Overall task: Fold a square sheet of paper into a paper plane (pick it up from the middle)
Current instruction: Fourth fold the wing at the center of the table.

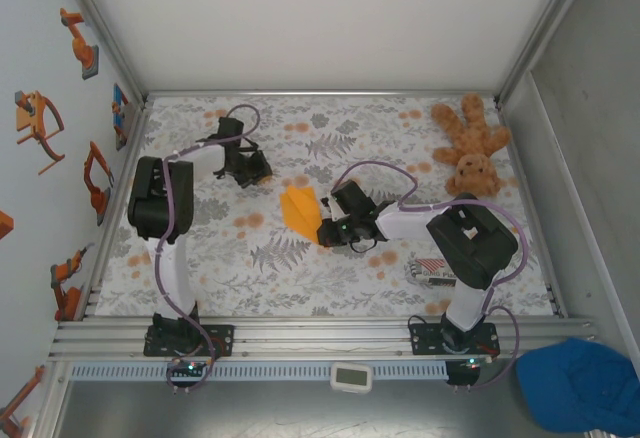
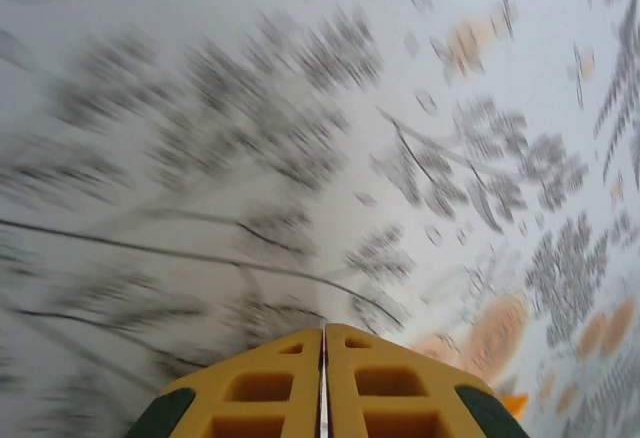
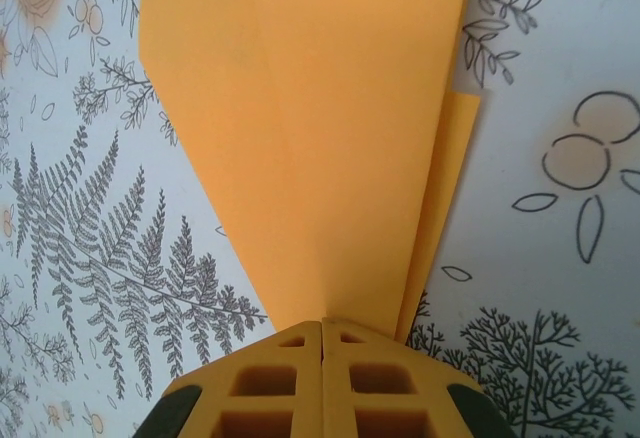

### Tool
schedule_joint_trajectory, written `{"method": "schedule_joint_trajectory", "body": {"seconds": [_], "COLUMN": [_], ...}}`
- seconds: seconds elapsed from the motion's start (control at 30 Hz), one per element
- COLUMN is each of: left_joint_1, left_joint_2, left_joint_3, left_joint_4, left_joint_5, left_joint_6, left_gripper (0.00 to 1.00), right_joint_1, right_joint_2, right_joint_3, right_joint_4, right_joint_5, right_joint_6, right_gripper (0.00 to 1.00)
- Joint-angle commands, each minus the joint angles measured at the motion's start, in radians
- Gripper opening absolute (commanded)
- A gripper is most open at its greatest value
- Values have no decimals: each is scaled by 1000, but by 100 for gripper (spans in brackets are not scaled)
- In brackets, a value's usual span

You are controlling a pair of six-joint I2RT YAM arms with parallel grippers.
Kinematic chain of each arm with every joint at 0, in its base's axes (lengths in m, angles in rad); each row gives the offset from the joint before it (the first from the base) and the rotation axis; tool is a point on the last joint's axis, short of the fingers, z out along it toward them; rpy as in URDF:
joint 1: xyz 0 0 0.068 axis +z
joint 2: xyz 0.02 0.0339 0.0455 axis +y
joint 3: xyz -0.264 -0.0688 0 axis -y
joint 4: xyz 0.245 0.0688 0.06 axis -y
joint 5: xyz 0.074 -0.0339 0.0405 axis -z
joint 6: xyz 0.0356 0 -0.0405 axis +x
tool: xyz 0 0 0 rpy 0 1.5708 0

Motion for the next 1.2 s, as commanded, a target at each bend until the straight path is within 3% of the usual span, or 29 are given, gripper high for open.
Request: {"method": "schedule_joint_trajectory", "body": {"seconds": [0.0, 0.2, 0.47, 0.9, 1.03, 1.17], "left_joint_1": [-4, -94, -294, -321, -321, -320], "left_joint_2": [-90, -296, -285, -146, -144, -135], "left_joint_3": [-29, -239, -365, -316, -334, -343], "left_joint_4": [-9, 166, 275, 199, 174, 165], "left_joint_5": [-23, 53, 42, -13, -54, -67], "left_joint_6": [16, -84, -170, -153, -131, -117], "left_gripper": [10, 11, 10, 6, 5, 5], "right_joint_1": [4, 5, 2, 0, -10, -42], "right_joint_2": [53, 54, 53, 15, -91, -253], "right_joint_3": [-38, -30, -37, -36, -47, -76], "right_joint_4": [-183, -177, -156, -113, -41, 17], "right_joint_5": [9, 4, -3, -34, -39, 30], "right_joint_6": [-16, -10, 4, 33, 86, 138], "right_gripper": [2, 2, 1, 1, 3, 8]}}
